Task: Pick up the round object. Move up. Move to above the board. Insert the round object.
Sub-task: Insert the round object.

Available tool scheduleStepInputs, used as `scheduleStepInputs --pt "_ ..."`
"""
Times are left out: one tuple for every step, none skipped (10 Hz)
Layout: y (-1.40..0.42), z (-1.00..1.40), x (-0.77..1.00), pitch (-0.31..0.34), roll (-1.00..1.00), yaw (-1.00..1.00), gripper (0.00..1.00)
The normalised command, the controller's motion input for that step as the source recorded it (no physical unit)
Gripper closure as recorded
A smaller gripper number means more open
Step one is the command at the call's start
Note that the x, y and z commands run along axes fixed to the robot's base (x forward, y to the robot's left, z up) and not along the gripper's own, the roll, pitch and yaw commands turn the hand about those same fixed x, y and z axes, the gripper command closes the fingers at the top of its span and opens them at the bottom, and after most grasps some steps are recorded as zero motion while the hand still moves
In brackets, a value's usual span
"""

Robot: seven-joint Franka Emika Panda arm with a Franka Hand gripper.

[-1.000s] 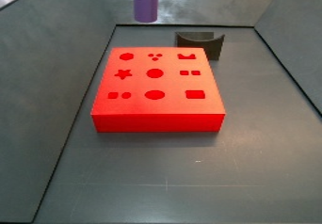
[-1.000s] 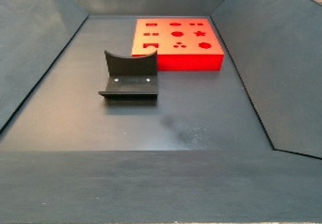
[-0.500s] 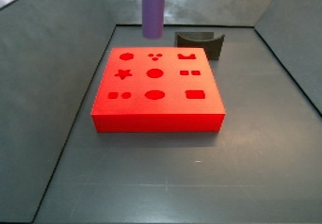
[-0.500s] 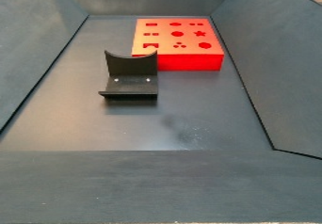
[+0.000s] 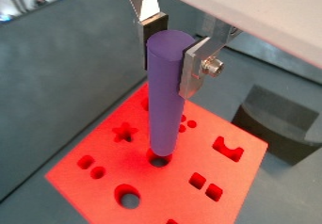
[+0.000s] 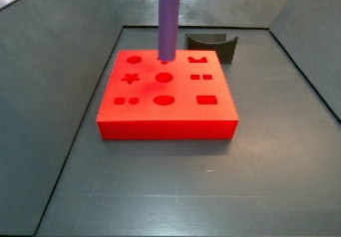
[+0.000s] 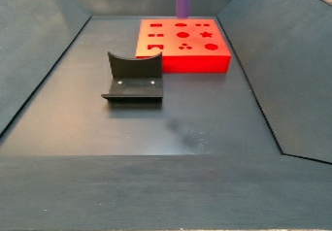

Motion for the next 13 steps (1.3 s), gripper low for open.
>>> scheduleStepInputs --pt "0.14 -0.76 -0.04 -0.184 -0.03 -0.35 1.0" --pt "0.0 -0.52 -0.02 -0.193 0.0 -0.22 1.0" --pt "-0.05 -0.15 -0.11 -0.111 0.0 -0.08 1.0" --pt "-0.05 -0.13 -0.25 -0.134 0.01 -0.08 1.0" --pt "-0.05 -0.08 -0.29 -0.153 0.0 -0.09 1.0" --pt "-0.03 -0.09 -0.32 -0.136 0.0 -0.09 1.0" --pt "0.0 -0.27 -0.2 -0.151 0.03 -0.04 1.0" --pt "0.0 -0.54 0.0 -0.16 0.06 -0.02 1.0" --pt "0.0 -0.64 0.31 -0.049 0.08 -0.02 1.0" --pt "0.0 -0.61 0.49 0.003 0.06 -0.02 1.0" --pt "0.01 -0.55 0.49 0.029 0.04 -0.03 1.0" --pt "0.03 -0.54 0.43 0.03 0.04 -0.02 1.0" --pt "0.01 -0.53 0.15 0.0 0.06 0.0 1.0"
